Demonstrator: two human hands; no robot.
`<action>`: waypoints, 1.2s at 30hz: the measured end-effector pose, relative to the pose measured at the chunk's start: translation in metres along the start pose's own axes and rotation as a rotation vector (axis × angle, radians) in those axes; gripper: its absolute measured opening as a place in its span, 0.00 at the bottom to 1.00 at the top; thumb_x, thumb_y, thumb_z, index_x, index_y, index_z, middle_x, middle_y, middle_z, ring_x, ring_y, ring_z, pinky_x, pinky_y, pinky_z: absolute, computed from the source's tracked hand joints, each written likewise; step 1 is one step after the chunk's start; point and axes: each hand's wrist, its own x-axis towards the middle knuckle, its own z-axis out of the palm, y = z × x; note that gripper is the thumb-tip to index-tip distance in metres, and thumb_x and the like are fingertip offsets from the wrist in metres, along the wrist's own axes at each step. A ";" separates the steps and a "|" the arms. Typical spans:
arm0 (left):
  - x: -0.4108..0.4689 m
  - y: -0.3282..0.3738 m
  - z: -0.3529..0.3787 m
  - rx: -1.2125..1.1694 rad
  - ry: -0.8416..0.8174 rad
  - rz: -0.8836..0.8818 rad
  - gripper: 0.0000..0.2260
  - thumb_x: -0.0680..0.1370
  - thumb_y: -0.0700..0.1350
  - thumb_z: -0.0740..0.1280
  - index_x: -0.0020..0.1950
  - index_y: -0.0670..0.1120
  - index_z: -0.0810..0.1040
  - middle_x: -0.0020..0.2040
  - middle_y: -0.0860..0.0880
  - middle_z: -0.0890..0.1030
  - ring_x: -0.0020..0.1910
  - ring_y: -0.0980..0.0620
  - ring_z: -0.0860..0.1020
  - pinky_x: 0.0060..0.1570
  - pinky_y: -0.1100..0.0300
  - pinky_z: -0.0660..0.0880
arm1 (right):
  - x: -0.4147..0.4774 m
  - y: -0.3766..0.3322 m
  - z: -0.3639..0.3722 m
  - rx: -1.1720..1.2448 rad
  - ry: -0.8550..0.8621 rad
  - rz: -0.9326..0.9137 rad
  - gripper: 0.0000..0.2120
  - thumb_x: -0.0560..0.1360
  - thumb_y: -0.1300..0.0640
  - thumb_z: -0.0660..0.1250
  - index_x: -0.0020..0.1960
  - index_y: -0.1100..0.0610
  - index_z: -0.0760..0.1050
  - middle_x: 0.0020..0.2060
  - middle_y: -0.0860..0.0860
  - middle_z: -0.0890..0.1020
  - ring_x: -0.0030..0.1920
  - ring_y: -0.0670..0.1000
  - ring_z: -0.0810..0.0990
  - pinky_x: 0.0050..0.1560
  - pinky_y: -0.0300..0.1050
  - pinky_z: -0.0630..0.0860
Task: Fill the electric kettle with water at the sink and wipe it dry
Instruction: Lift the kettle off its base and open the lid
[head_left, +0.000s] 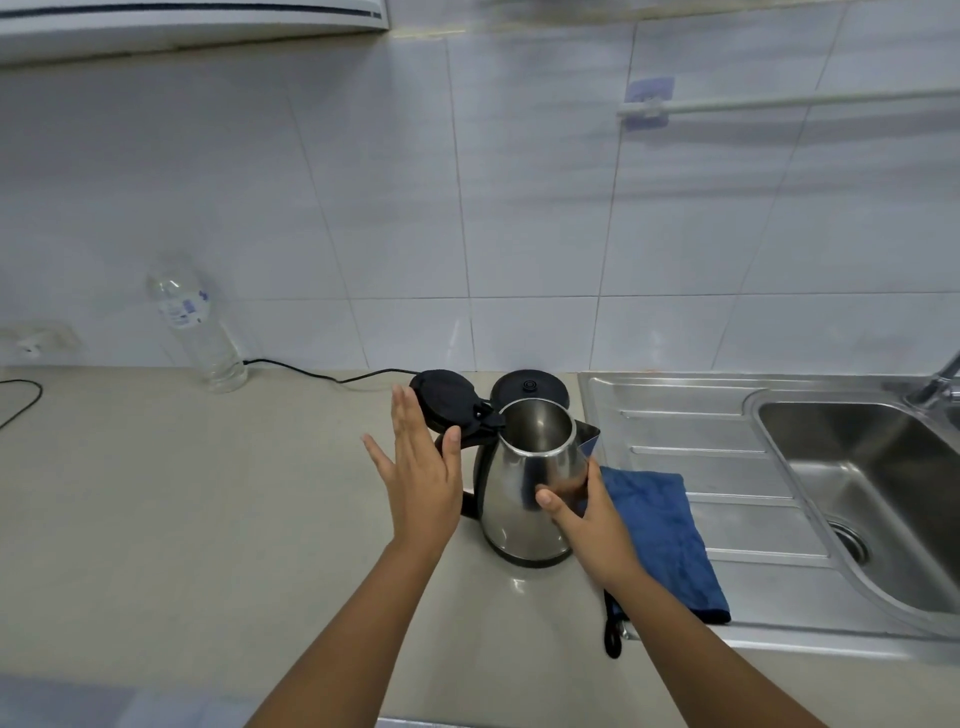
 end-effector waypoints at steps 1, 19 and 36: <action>-0.001 0.000 0.001 -0.015 0.006 -0.010 0.30 0.82 0.56 0.48 0.79 0.43 0.44 0.80 0.46 0.52 0.78 0.52 0.51 0.74 0.42 0.37 | 0.000 0.000 0.000 -0.001 -0.002 0.002 0.52 0.60 0.21 0.68 0.78 0.35 0.52 0.65 0.38 0.75 0.70 0.50 0.73 0.64 0.50 0.73; -0.013 -0.029 0.035 -0.309 -0.194 -0.159 0.25 0.81 0.57 0.54 0.76 0.51 0.58 0.74 0.52 0.67 0.73 0.54 0.64 0.75 0.50 0.44 | -0.001 0.000 -0.001 -0.038 -0.001 -0.033 0.40 0.67 0.28 0.70 0.73 0.28 0.53 0.51 0.23 0.78 0.58 0.32 0.73 0.63 0.48 0.71; 0.032 -0.060 0.047 -0.604 -0.380 -0.281 0.05 0.74 0.53 0.71 0.44 0.61 0.76 0.40 0.67 0.82 0.42 0.75 0.77 0.38 0.80 0.69 | 0.001 0.001 0.016 0.122 0.065 -0.004 0.50 0.64 0.28 0.74 0.79 0.35 0.54 0.68 0.32 0.74 0.71 0.42 0.71 0.72 0.52 0.70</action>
